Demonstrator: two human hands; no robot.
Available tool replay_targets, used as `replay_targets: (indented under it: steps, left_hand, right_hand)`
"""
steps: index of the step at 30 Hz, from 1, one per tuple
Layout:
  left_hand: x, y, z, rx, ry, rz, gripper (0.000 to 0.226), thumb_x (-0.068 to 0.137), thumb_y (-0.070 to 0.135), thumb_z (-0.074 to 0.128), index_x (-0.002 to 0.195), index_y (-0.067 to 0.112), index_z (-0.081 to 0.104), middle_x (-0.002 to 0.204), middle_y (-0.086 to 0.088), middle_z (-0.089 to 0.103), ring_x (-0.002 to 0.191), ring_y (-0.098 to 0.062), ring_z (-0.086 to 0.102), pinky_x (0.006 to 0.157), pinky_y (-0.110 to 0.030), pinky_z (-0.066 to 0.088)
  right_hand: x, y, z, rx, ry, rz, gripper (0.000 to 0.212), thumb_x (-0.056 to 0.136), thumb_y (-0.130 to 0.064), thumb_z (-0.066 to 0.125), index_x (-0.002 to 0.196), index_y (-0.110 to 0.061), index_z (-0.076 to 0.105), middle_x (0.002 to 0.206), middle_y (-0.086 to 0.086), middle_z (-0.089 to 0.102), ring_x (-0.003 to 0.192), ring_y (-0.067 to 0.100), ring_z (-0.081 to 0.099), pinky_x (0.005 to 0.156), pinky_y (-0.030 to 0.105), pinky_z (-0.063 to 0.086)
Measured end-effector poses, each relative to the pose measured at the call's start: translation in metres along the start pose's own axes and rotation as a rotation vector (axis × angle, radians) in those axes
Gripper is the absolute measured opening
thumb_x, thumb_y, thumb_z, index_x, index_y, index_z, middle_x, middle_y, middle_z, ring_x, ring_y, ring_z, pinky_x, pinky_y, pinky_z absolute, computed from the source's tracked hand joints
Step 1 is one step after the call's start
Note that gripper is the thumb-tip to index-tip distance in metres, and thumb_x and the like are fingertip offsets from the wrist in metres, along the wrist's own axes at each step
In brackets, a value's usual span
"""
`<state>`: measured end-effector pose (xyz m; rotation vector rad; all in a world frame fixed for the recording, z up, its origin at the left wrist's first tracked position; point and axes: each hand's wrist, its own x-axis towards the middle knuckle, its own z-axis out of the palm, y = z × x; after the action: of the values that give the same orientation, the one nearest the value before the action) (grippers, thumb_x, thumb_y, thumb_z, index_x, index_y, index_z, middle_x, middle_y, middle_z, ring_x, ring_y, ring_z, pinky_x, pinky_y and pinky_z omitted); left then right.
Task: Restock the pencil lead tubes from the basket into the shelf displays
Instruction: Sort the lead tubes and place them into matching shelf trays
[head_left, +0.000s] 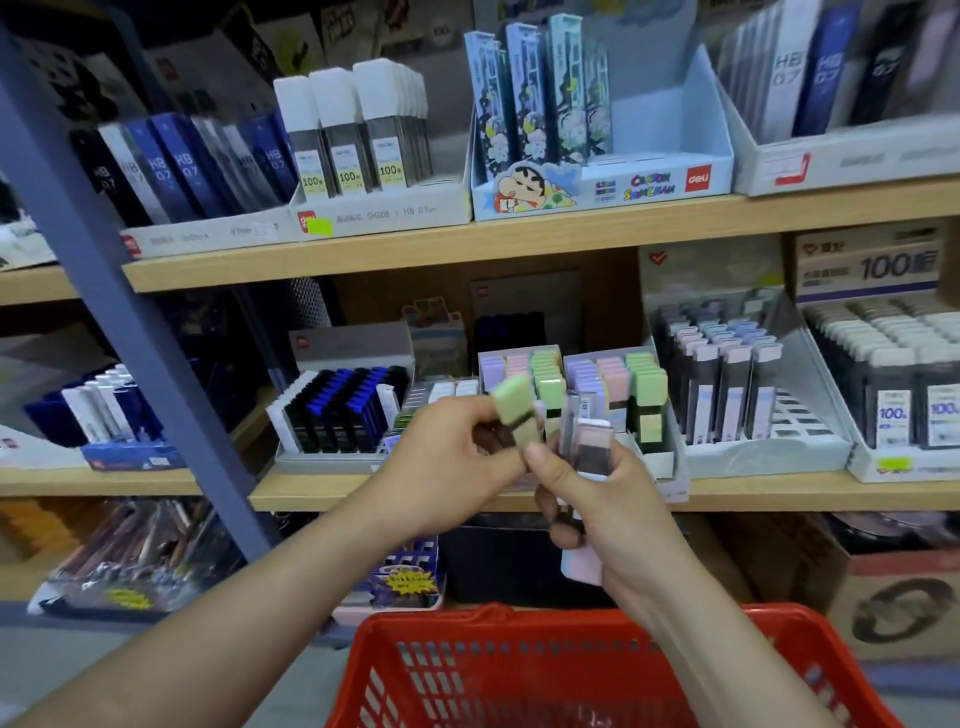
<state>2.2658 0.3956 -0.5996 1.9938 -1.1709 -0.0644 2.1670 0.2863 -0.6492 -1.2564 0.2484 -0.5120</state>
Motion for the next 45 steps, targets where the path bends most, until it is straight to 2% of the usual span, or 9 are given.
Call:
replay_targets:
  steps: [4,11,20,23,27,31,36,41,45]
  left_hand:
    - [0.007,-0.003,-0.011,-0.388,-0.049,-0.216,0.016,0.090,0.006,0.062,0.094,0.016,0.073,0.078,-0.006,0.071,0.069,-0.013,0.065,0.075,-0.034,0.057]
    - [0.018,-0.003,-0.013,-0.564,-0.048,-0.187,0.027,0.086,0.000,0.066,0.105,0.012,0.052,0.082,-0.011,0.072,0.068,-0.023,0.069,0.057,-0.027,0.054]
    - [0.046,0.007,-0.012,-0.306,0.287,0.067,0.019,0.091,0.001,0.061,0.100,0.016,0.067,0.088,0.003,0.066,0.079,-0.004,0.068,0.070,-0.021,0.057]
    - [0.052,0.006,-0.002,-0.072,0.252,0.119,0.022,0.092,0.008,0.060,0.108,0.022,0.067,0.093,0.009,0.066,0.083,-0.001,0.065,0.076,-0.023,0.057]
    - [0.055,0.004,0.015,0.134,0.144,0.164,0.023,0.092,0.014,0.062,0.111,0.025,0.068,0.098,0.009,0.068,0.093,-0.006,0.064,0.083,-0.035,0.056]
    - [0.059,0.003,0.026,0.243,0.100,0.134,0.025,0.092,0.017,0.063,0.115,0.025,0.070,0.090,0.018,0.059,0.085,-0.001,0.056,0.080,-0.021,0.047]
    - [0.069,-0.011,0.037,0.360,0.000,0.127,0.028,0.096,0.017,0.055,0.121,0.021,0.066,0.107,0.005,0.060,0.104,-0.013,0.047,0.083,-0.018,0.028]
    - [0.075,-0.011,0.040,0.363,0.109,0.042,0.022,0.089,0.027,0.065,0.110,0.033,0.069,0.098,0.011,0.066,0.102,-0.016,0.056,0.091,-0.043,0.047]
    - [0.079,-0.009,0.040,0.391,0.124,0.013,0.010,0.085,0.029,0.066,0.093,0.032,0.071,0.087,0.016,0.065,0.096,-0.014,0.059,0.088,-0.043,0.050]
  right_hand:
    - [0.005,0.003,-0.010,-0.033,0.079,0.003,0.010,0.087,-0.014,0.071,0.086,-0.012,0.062,0.059,-0.007,0.058,0.058,0.013,0.045,0.043,0.022,0.033]
    - [0.007,0.004,-0.018,-0.005,0.116,0.003,0.007,0.085,-0.007,0.072,0.087,-0.012,0.067,0.071,0.007,0.066,0.057,0.014,0.052,0.042,0.021,0.034]
    - [0.012,-0.023,-0.049,0.049,0.282,0.048,0.014,0.086,-0.016,0.071,0.096,-0.007,0.067,0.081,0.009,0.067,0.054,0.015,0.058,0.037,0.020,0.034]
    - [0.011,-0.033,-0.061,0.091,0.265,0.046,0.008,0.088,-0.012,0.067,0.096,-0.012,0.069,0.089,0.000,0.076,0.057,0.015,0.065,0.037,0.019,0.034]
    - [0.009,-0.031,-0.066,0.050,0.185,0.050,0.017,0.086,-0.014,0.068,0.103,-0.013,0.068,0.073,-0.002,0.072,0.060,0.015,0.068,0.038,0.017,0.034]
    - [0.011,-0.023,-0.068,0.069,0.213,0.056,0.007,0.088,-0.011,0.068,0.093,-0.011,0.064,0.062,-0.001,0.063,0.052,0.012,0.059,0.039,0.017,0.031]
    - [0.011,-0.024,-0.073,0.082,0.194,0.071,0.013,0.091,-0.011,0.065,0.103,-0.008,0.066,0.066,0.001,0.062,0.055,0.013,0.056,0.038,0.018,0.031]
    - [0.013,-0.024,-0.075,0.062,0.193,0.063,0.014,0.086,-0.007,0.070,0.097,-0.012,0.064,0.064,0.000,0.064,0.056,0.015,0.059,0.039,0.019,0.035]
    - [0.016,-0.020,-0.075,0.080,0.235,0.069,0.012,0.085,-0.005,0.071,0.091,-0.011,0.062,0.063,0.001,0.062,0.052,0.014,0.057,0.038,0.019,0.034]
